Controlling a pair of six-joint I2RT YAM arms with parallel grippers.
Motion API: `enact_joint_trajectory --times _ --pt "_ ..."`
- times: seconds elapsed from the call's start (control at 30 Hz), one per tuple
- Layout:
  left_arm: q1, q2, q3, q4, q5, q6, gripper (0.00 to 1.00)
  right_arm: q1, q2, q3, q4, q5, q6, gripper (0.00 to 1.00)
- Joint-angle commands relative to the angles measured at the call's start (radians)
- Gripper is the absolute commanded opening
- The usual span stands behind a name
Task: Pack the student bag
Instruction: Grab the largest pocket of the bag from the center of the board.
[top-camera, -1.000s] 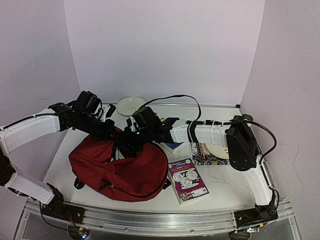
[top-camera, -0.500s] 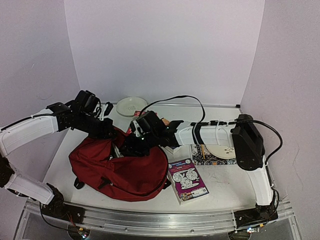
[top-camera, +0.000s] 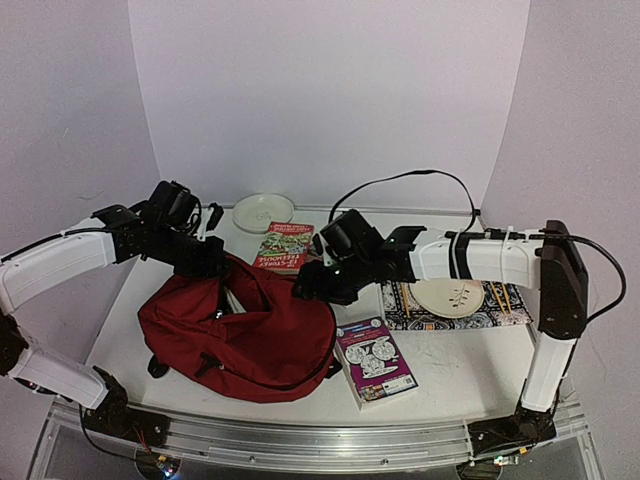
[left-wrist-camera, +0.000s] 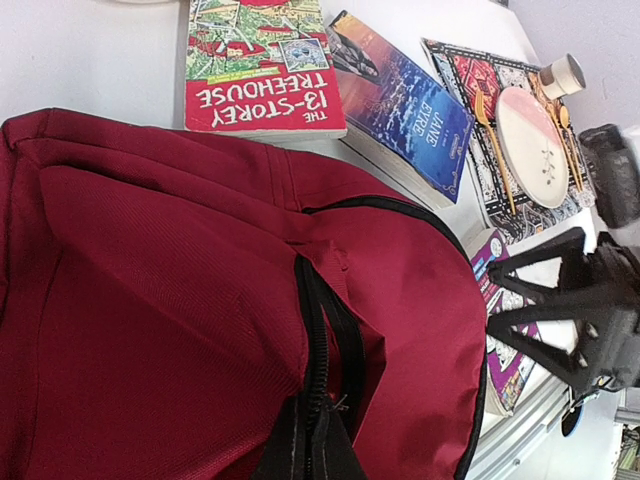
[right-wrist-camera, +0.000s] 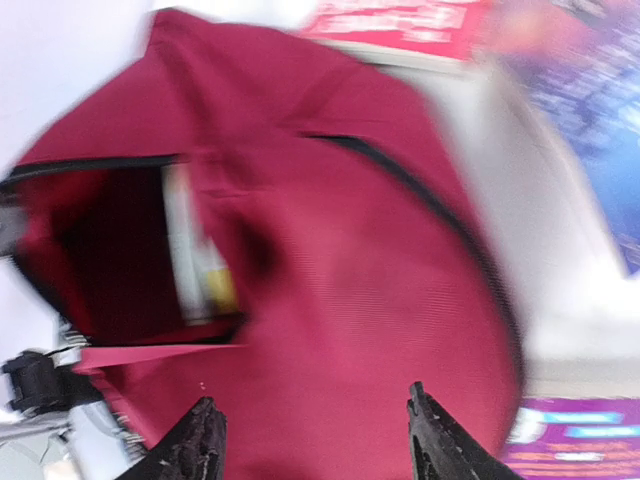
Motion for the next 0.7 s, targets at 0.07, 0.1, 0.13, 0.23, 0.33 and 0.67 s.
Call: enact_joint_trajectory --times 0.07,0.1,0.13,0.23,0.33,0.67 --pt "0.0 -0.047 0.02 0.032 -0.029 0.02 0.0 -0.009 -0.007 -0.091 -0.085 0.063 0.032 0.67" --pt "0.0 -0.048 0.021 0.031 -0.029 0.02 0.0 -0.009 -0.003 -0.096 -0.086 0.065 0.04 0.67" --pt "0.0 -0.049 0.022 0.031 -0.03 0.02 0.0 -0.009 0.0 -0.103 -0.086 0.067 0.047 0.68" --pt "0.0 -0.051 0.02 0.029 -0.03 0.018 0.0 -0.009 0.014 -0.108 -0.085 0.062 0.054 0.68" --pt "0.0 -0.053 0.022 0.029 -0.03 0.017 0.0 -0.009 0.034 -0.096 -0.075 0.026 0.038 0.64" --pt "0.0 -0.061 0.031 0.021 -0.048 0.028 0.0 -0.005 0.001 -0.037 -0.019 -0.087 0.015 0.02"
